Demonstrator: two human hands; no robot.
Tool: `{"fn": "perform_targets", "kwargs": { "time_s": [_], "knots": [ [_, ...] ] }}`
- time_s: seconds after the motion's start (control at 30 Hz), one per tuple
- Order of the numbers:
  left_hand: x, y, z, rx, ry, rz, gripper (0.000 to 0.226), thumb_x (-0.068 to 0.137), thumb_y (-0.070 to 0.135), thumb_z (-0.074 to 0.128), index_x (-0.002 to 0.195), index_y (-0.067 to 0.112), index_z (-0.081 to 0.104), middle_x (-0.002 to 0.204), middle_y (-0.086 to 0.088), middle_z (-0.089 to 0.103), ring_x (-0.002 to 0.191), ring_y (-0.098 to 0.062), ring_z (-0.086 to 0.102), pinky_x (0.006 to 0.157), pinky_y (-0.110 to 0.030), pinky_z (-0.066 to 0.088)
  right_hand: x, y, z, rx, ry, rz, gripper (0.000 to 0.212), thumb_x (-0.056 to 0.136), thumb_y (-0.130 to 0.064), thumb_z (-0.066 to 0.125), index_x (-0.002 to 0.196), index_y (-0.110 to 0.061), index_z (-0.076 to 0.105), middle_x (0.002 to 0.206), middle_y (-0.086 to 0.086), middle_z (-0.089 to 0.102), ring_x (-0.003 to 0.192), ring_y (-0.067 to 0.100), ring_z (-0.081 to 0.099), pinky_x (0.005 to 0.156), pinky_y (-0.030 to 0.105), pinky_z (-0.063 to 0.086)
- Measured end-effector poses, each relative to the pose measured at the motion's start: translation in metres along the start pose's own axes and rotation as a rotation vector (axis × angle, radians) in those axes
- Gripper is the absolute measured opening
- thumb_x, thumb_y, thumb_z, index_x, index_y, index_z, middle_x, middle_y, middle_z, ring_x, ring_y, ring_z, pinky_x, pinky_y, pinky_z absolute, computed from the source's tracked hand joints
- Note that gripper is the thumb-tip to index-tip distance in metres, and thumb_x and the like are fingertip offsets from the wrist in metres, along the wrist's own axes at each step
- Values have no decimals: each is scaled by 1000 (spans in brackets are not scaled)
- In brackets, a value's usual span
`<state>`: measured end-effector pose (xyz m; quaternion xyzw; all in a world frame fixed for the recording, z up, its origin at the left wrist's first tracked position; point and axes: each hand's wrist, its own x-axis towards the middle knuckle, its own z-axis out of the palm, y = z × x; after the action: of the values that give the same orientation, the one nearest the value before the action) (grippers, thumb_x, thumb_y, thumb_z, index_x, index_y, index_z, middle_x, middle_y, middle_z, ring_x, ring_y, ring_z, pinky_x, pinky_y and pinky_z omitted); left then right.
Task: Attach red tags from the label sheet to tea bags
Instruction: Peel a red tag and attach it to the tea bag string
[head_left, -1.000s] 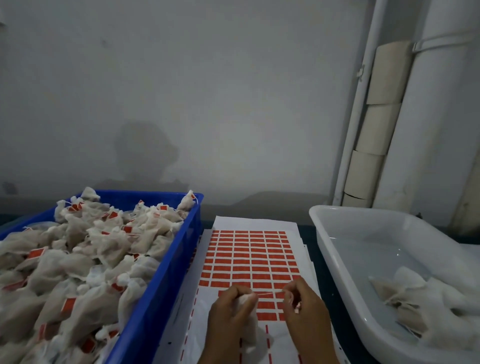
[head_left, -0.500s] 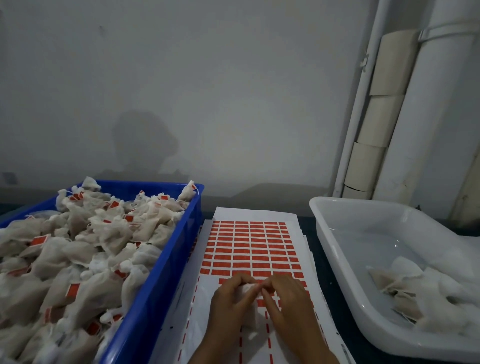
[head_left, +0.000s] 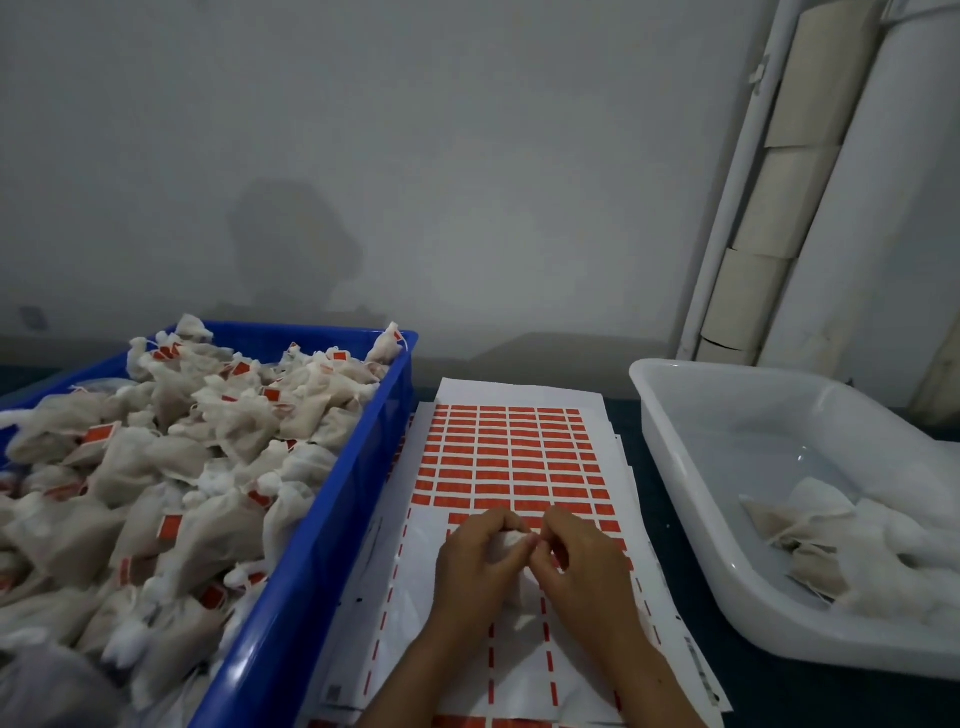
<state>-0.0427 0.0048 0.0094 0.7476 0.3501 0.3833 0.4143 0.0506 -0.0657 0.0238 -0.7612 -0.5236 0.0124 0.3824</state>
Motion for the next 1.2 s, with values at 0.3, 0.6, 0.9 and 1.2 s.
{"fn": "perform_targets", "kwargs": {
  "time_s": [0.3,0.6,0.9,1.2],
  "knots": [
    [2,-1,2,27,69,-34,8,82,41,62,85,35,59,90,20,65,81,-5,64,84,-20,53,3,2,6,28,26,64,8,86,-36,56,84,-33,49,85,-18,60,68,3,58,67,1,35],
    [-2,3,-5,-81,-204,-207,35,70,65,60,91,39,56,94,22,62,88,-6,63,84,-23,51,1,9,-1,67,38,16,20,84,-30,61,78,-40,44,89,-20,55,75,4,58,74,7,37],
    [-4,5,-11,-364,-212,-334,36,81,61,47,105,36,57,103,16,65,96,-13,64,79,-23,53,-2,11,4,54,-35,81,26,81,-52,45,104,-41,52,104,-25,58,85,-2,55,86,13,36],
    [-2,4,-12,-404,-295,-459,29,95,40,36,114,27,54,104,7,64,89,-10,62,60,-9,50,2,12,5,27,43,109,23,86,-37,54,108,-31,55,112,-12,63,87,1,54,90,17,38]
  ]
}}
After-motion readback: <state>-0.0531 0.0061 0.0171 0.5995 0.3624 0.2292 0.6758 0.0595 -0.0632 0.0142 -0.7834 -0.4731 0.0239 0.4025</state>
